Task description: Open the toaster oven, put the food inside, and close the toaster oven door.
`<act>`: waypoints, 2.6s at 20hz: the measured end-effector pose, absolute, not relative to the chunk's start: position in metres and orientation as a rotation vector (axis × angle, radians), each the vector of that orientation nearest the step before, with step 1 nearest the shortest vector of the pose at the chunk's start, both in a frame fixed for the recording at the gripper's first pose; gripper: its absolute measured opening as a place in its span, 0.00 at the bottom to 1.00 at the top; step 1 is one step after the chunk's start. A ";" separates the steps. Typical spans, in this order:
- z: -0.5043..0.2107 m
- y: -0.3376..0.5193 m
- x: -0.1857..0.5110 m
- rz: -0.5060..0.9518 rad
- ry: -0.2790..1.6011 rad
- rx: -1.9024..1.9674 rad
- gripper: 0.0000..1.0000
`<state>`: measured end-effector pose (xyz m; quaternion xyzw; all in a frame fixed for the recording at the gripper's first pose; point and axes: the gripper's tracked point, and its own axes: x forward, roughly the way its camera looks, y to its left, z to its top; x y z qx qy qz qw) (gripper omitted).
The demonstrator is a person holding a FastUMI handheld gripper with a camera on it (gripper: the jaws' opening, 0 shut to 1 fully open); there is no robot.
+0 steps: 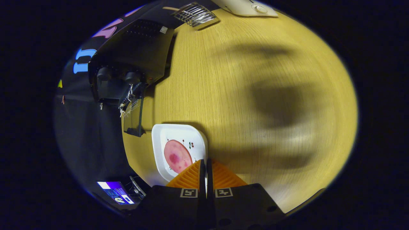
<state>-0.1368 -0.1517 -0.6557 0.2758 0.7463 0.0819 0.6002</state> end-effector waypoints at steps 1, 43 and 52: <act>-0.654 -0.149 -0.139 0.199 1.735 0.665 0.05; -0.659 0.108 0.084 -0.774 0.906 1.404 0.05; -0.662 0.111 0.100 -0.815 0.828 1.484 0.24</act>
